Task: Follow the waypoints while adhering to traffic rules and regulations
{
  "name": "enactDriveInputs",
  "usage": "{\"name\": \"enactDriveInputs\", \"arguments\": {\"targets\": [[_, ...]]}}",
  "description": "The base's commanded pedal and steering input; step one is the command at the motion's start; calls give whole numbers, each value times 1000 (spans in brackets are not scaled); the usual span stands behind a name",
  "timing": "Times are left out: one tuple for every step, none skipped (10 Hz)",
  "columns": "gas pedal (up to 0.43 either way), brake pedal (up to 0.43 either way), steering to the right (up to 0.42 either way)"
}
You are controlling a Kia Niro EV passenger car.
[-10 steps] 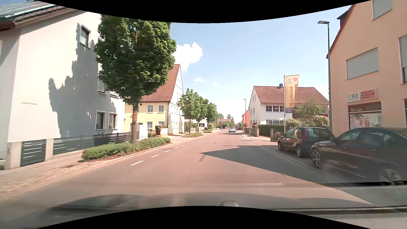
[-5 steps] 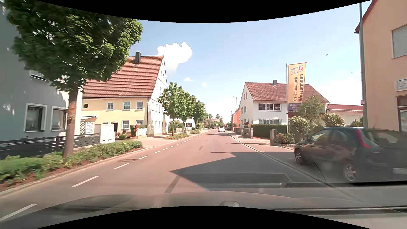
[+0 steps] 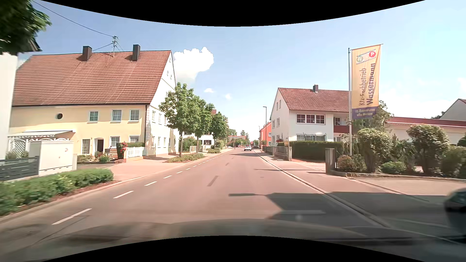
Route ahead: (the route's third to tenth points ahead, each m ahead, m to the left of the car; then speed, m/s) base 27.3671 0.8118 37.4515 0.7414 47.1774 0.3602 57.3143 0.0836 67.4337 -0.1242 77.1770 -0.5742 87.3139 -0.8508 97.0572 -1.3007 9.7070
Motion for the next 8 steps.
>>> {"name": "enactDriveInputs", "arguments": {"targets": [[209, 0, 9], [209, 0, 8], [197, 0, 7], [197, 0, 7], [197, 0, 7], [197, 0, 6], [197, 0, 5], [197, 0, 4]]}}
